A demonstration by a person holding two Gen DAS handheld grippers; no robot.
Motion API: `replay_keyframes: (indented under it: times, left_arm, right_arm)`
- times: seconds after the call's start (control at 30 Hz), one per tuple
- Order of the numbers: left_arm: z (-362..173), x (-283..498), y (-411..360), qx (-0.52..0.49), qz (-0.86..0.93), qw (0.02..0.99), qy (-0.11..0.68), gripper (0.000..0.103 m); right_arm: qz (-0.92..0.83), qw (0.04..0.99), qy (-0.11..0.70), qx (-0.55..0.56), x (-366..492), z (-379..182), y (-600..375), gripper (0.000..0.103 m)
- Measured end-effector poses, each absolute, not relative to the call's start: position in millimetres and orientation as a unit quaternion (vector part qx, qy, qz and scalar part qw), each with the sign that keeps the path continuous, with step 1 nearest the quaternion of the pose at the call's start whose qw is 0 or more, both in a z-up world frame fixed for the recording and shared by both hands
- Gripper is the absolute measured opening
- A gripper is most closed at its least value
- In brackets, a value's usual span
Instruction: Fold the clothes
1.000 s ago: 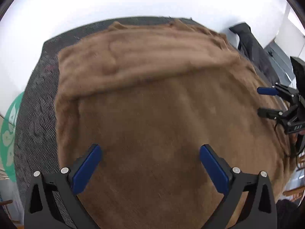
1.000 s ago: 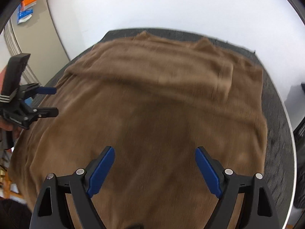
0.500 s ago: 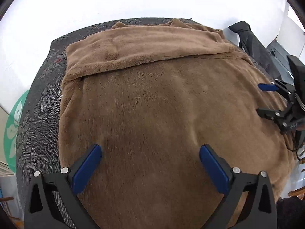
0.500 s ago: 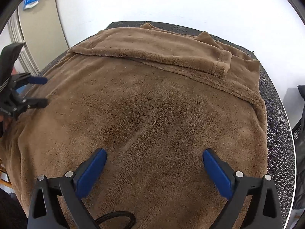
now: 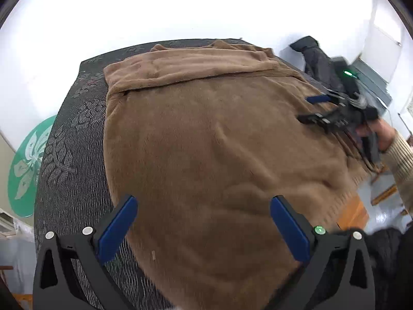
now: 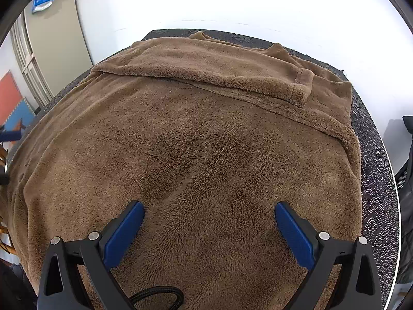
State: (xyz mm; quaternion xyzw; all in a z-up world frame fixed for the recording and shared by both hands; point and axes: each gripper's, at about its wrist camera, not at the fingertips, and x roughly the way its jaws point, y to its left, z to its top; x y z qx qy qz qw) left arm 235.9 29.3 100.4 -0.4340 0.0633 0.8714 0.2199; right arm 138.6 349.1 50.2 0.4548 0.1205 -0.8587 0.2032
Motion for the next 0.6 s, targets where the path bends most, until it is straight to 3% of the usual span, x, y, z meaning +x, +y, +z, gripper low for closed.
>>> replay_keyframes:
  times: [0.37,0.6]
  left_arm:
    - [96.8,302.0,12.0,-0.449,0.850,0.248,0.123,0.102]
    - [80.9,306.3,26.5,-0.451,0.845,0.242,0.154,0.089]
  right_arm:
    - [-0.859,0.204,0.121,0.455,138.1,50.0,349.9,0.102]
    - [-0.858,0.204,0.122,0.455,137.6,50.0,351.0,0.102]
